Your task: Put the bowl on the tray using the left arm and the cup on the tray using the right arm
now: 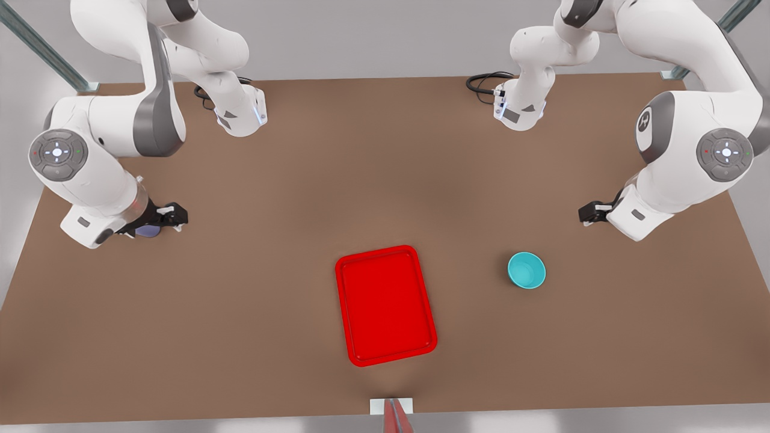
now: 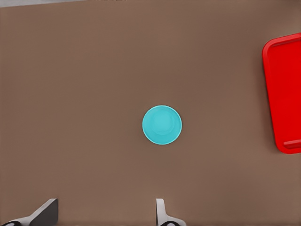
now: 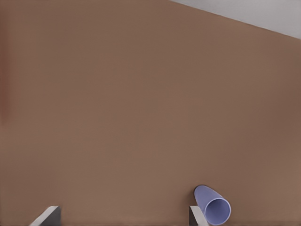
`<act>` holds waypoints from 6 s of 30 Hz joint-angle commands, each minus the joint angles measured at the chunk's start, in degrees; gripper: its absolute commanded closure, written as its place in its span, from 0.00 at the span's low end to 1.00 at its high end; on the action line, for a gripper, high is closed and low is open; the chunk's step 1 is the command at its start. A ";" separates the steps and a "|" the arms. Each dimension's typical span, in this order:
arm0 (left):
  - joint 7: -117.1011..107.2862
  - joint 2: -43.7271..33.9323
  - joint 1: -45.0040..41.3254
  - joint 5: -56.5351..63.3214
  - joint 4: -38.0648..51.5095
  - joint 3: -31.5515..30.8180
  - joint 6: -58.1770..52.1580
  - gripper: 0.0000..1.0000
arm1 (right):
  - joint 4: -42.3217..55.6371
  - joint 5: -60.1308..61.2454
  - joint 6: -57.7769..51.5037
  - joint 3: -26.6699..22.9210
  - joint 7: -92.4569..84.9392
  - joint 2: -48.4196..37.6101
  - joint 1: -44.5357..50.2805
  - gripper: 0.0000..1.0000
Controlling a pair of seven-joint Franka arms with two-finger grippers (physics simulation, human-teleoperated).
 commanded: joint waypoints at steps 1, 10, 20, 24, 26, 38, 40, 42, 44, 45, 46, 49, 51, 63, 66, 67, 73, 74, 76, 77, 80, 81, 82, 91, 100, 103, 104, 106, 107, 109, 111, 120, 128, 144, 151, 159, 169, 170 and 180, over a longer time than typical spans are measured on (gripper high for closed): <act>0.00 -0.01 -0.02 0.01 0.00 -0.11 -0.09 0.00 | 0.00 0.00 0.00 0.03 0.00 -0.03 0.04 0.00; -4.48 7.63 -5.38 2.20 9.92 -1.87 0.09 0.00 | 0.00 0.00 0.18 0.03 0.00 0.24 0.39 0.00; -12.13 20.56 -20.50 1.94 15.12 8.15 8.00 0.00 | 0.00 0.00 0.35 0.03 0.00 0.50 0.66 0.00; -11.78 19.60 -18.48 2.03 9.94 7.98 9.58 0.00 | 0.00 0.00 0.26 0.03 0.00 0.59 0.66 0.00; -11.78 19.59 -16.99 1.24 4.32 7.98 10.37 0.00 | 0.00 0.00 0.26 0.03 0.00 0.67 0.66 0.00; -12.04 17.57 -16.37 -1.75 -13.62 9.74 27.07 0.00 | 0.00 0.09 0.18 0.03 0.00 0.76 0.74 0.00; -11.95 18.27 -16.63 -1.57 -13.53 9.82 27.07 0.00 | 0.00 0.09 0.18 0.03 0.00 0.76 0.74 0.00; -11.95 18.71 -16.72 -1.57 -13.53 9.74 27.16 0.00 | 0.00 0.09 0.18 0.03 0.00 0.76 0.74 0.00; -11.95 20.03 -16.28 -1.57 -13.45 9.74 28.56 0.00 | 0.00 0.09 0.18 0.03 0.00 0.76 0.74 0.00; -11.95 20.65 -15.85 -1.57 -13.45 9.74 28.92 0.00 | 0.00 0.18 0.09 0.03 0.00 0.76 0.83 0.00; -11.87 21.61 -15.14 -1.75 -13.53 9.74 29.88 0.00 | 0.00 0.18 0.09 0.03 0.00 0.76 0.83 0.00; -11.87 23.37 -14.26 -2.36 -13.80 9.65 30.76 0.00 | 0.00 0.18 0.09 0.03 0.00 0.76 0.83 0.00; -11.87 23.99 -14.44 -2.37 -14.06 9.56 30.94 0.00 | 0.00 0.18 0.09 0.03 0.00 0.85 0.83 0.00; -11.60 26.71 -15.05 -3.33 -16.43 9.47 32.96 0.02 | 0.00 0.35 0.18 0.03 0.00 1.47 0.83 0.00; -11.43 27.68 -15.14 -3.42 -16.87 9.38 33.57 0.03 | 0.00 0.44 0.18 0.03 0.00 1.55 0.83 0.00; -11.43 27.68 -15.14 -3.42 -16.96 9.39 33.84 0.07 | 0.00 0.53 0.18 0.03 0.00 1.47 0.83 0.00; -11.43 27.33 -15.14 -3.42 -16.96 9.39 33.40 0.75 | 0.00 0.53 0.18 0.03 0.00 1.55 0.83 0.00; -11.42 27.15 -15.14 -3.42 -16.96 9.38 33.31 0.77 | 0.00 0.53 0.09 0.03 0.00 1.55 0.83 0.00; -11.34 27.15 -15.32 -3.42 -16.96 9.47 33.31 0.79 | 0.00 0.53 0.18 0.03 0.00 1.55 0.83 0.00; -11.34 27.15 -15.32 -3.42 -16.96 9.47 33.22 0.79 | 0.00 0.53 0.09 0.03 0.00 1.55 0.92 0.00; -11.43 26.98 -15.32 -3.42 -16.96 9.47 32.96 0.79 | 0.00 0.53 0.09 0.03 0.00 1.55 0.83 0.00; -11.43 26.89 -15.40 -3.42 -16.96 9.47 32.87 0.79 | 0.00 0.53 0.09 0.03 0.00 1.55 0.92 0.00; -11.43 26.89 -15.40 -3.42 -16.96 9.47 32.87 0.79 | 0.00 0.53 0.09 0.03 0.00 1.55 0.92 0.00; -11.43 17.67 -16.28 -3.33 -17.84 9.38 21.62 0.79 | 0.00 0.53 -0.09 0.12 0.00 1.55 0.92 0.00; -14.50 22.40 -27.97 -5.53 -5.28 10.00 18.98 0.79 | 0.00 0.53 -0.17 0.21 0.00 1.73 0.92 0.00; -14.50 26.71 -32.71 -9.31 1.23 13.87 19.34 0.79 | 0.00 0.53 -0.18 0.21 0.00 1.73 0.92 0.00; -14.68 27.50 -34.56 -10.54 2.20 14.83 21.00 0.79 | 0.00 0.53 -0.18 0.12 0.00 1.73 0.92 0.00; -16.70 29.52 -38.08 -13.97 2.20 15.89 26.54 0.79 | 0.00 0.53 -0.18 0.21 0.00 1.73 0.83 0.00; -16.79 29.61 -39.48 -13.97 2.20 15.98 26.81 0.79 | 0.00 0.53 -0.18 0.21 0.00 1.73 0.83 0.00; -17.84 29.79 -43.52 -15.20 2.20 18.79 26.72 0.79 | 0.00 0.53 -0.18 0.21 0.00 1.73 0.83 0.00; -17.75 31.19 -48.45 -19.42 2.99 24.32 26.81 0.79 | -0.09 0.62 -0.26 0.21 0.00 1.73 0.83 0.00; -18.81 39.02 -56.10 -21.09 6.86 28.02 36.47 0.79 | -0.09 0.62 -0.26 0.12 0.00 1.73 0.83 0.00; -19.25 44.47 -57.68 -23.20 10.99 31.09 39.29 0.62 | 0.09 0.62 -0.62 0.21 0.09 1.64 0.83 0.00; -15.21 17.49 -45.99 -24.51 10.37 33.91 10.91 0.00 | -36.38 0.09 21.44 0.12 -7.81 -8.81 -14.98 0.00; 0.61 -6.68 -13.57 -7.99 -2.80 16.86 0.17 0.00 | -52.82 0.00 35.33 0.12 -20.92 -13.30 -28.35 0.00; 1.32 -10.82 -5.56 -4.12 -9.49 10.70 0.26 0.00 | -49.31 -5.01 42.36 0.12 -23.29 -4.34 -35.20 0.00; 1.23 -9.06 -5.74 -2.98 -2.90 10.53 -0.62 0.00 | -49.04 -5.27 45.88 0.21 -23.91 -1.43 -37.40 0.00; 1.23 -9.06 -5.65 -3.07 -2.73 10.18 -0.53 0.00 | -48.95 -5.36 46.14 0.21 -23.91 -0.82 -37.49 0.00; 1.23 -8.88 -6.00 -0.34 -1.58 10.09 -1.76 0.00 | -48.25 -5.36 47.02 0.21 -23.91 1.29 -38.02 0.00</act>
